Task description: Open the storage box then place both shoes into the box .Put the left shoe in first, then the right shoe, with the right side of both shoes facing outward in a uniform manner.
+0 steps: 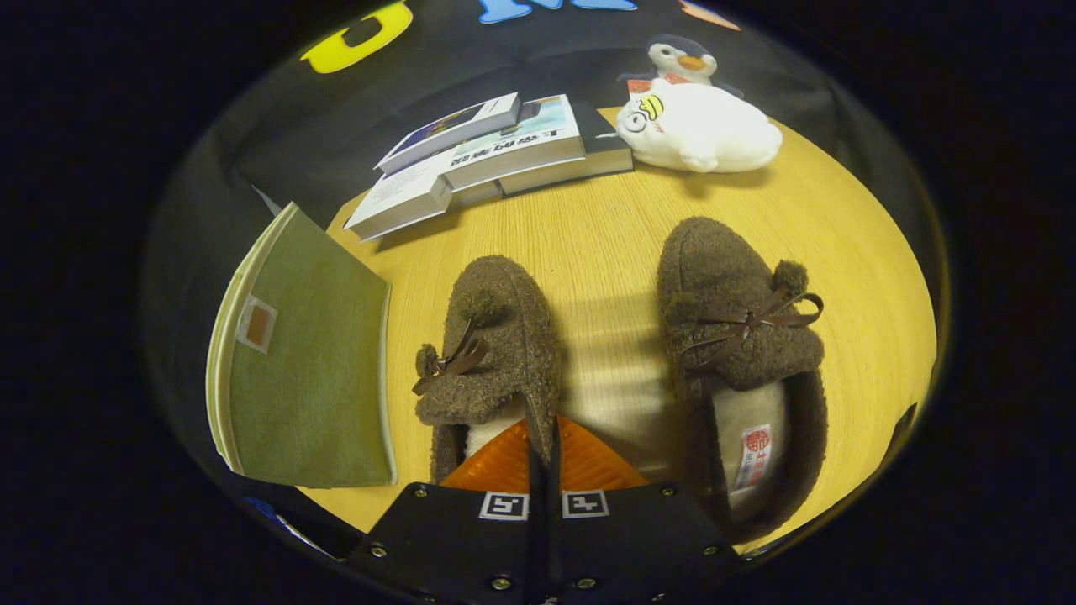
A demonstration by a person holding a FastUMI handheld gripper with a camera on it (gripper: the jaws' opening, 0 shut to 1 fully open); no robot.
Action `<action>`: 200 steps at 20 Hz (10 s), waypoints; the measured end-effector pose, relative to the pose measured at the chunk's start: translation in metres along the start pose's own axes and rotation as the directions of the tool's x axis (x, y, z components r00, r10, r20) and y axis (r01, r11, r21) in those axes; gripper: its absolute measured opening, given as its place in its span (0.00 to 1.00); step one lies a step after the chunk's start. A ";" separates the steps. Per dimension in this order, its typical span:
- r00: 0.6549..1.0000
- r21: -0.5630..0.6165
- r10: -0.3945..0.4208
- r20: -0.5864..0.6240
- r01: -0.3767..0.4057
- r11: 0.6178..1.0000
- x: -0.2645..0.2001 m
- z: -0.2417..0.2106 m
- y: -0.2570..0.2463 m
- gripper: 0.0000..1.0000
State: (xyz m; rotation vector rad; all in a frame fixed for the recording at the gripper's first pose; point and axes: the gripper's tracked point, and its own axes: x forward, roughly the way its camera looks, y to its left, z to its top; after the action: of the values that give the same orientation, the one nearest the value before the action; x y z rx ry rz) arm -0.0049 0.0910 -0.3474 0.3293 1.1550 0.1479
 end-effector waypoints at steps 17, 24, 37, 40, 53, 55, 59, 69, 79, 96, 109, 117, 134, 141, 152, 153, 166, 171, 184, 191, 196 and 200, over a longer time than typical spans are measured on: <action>0.957 0.045 0.181 0.227 -0.196 0.980 -0.101 0.090 0.119 0.00; 0.945 0.014 0.233 0.231 -0.242 0.970 -0.103 0.094 0.186 0.00; 0.968 -0.046 0.229 0.101 -0.225 0.973 -0.031 0.037 0.279 0.00; 0.976 -0.046 0.205 0.071 -0.202 0.978 -0.013 0.022 0.285 0.00; 0.989 -0.031 0.143 -0.034 -0.144 0.989 0.043 -0.025 0.302 0.02; 0.984 -0.056 0.172 -0.054 -0.175 0.983 0.042 -0.032 0.308 0.23; 0.971 -0.105 0.237 -0.035 -0.240 0.965 0.024 -0.030 0.313 0.84; 0.944 -0.235 0.314 0.102 -0.284 0.929 -0.056 0.009 0.281 0.98; 0.944 -0.161 0.253 0.210 -0.222 0.962 -0.095 0.049 0.180 0.98; 0.965 -0.020 -0.046 0.257 0.053 0.998 -0.105 0.074 -0.039 0.98; 0.971 0.002 -0.193 0.139 0.195 0.981 -0.072 0.036 -0.136 0.98; 0.974 0.033 -0.223 0.039 0.222 0.974 -0.046 0.016 -0.160 0.81; 0.983 0.183 -0.165 0.079 0.148 0.972 -0.073 0.038 -0.106 0.01; 0.981 0.172 -0.128 0.143 0.103 0.980 -0.101 0.060 -0.048 0.00; 0.979 0.135 -0.029 0.201 0.002 0.991 -0.118 0.075 0.058 0.01; 0.979 0.131 -0.020 0.202 -0.007 0.991 -0.118 0.076 0.067 0.00; 0.975 0.008 0.091 0.204 -0.095 0.995 -0.100 0.071 0.203 0.00; 0.981 -0.014 0.099 0.168 -0.098 0.995 -0.073 0.055 0.234 0.00; 0.988 -0.102 0.098 0.120 -0.086 0.991 -0.038 0.018 0.261 0.68; 0.949 -0.254 0.131 0.288 -0.057 0.965 -0.095 0.061 0.258 0.98; 0.916 -0.295 0.127 0.381 -0.010 0.956 -0.137 0.088 0.228 0.98; 0.878 -0.316 0.099 0.469 0.062 0.947 -0.171 0.110 0.190 0.98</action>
State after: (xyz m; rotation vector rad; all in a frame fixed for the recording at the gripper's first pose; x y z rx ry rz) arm 0.0373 0.2026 -0.0958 0.0738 0.6163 0.2536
